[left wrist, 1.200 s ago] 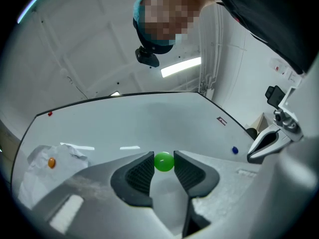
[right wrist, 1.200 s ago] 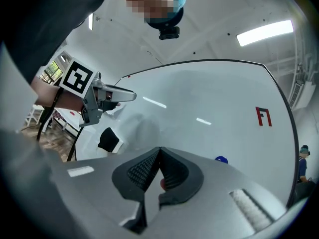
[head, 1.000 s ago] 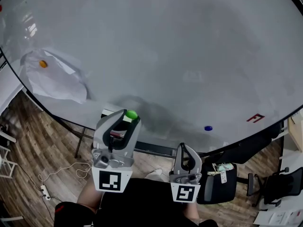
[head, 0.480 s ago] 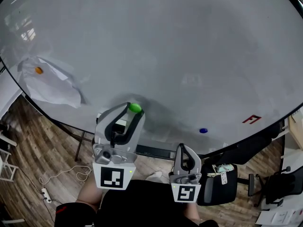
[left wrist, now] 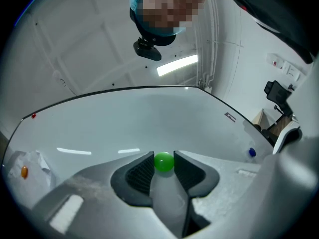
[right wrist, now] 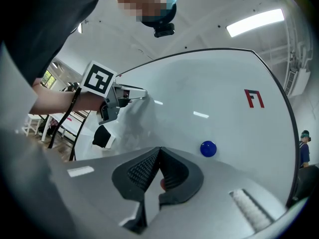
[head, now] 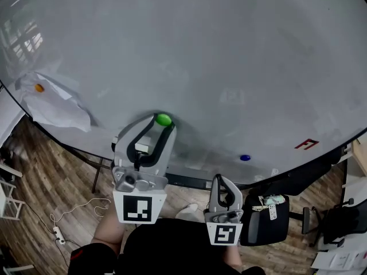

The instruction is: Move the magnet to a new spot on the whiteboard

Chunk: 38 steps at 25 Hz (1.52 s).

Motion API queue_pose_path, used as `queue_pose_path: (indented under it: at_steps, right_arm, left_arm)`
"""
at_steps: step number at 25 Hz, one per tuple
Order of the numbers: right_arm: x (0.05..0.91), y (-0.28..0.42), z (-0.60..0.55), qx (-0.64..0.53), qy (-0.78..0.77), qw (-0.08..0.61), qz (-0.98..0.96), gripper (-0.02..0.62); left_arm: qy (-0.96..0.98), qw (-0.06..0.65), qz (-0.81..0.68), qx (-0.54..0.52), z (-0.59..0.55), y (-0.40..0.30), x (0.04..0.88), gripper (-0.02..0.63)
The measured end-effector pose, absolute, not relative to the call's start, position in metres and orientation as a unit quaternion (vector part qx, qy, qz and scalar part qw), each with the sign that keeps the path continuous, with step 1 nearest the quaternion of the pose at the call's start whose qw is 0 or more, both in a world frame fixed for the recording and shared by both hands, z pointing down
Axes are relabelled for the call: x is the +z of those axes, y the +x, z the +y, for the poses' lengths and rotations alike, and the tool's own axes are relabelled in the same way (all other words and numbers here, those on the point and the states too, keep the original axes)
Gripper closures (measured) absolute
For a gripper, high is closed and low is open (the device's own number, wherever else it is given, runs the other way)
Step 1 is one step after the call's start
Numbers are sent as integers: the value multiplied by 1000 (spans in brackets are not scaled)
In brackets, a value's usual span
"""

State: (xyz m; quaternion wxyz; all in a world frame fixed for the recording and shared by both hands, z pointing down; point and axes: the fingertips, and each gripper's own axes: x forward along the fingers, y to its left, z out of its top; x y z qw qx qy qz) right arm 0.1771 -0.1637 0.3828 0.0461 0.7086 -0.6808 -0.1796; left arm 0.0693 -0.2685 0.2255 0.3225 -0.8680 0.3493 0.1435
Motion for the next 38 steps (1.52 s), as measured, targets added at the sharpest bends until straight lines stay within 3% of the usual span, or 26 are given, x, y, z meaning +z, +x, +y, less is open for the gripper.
queue_pose_path:
  at_steps: [38]
  right_arm:
    - [389, 192, -166, -168, 701, 44, -692, 592]
  left_arm:
    - [-861, 334, 358, 137, -270, 76, 231, 455]
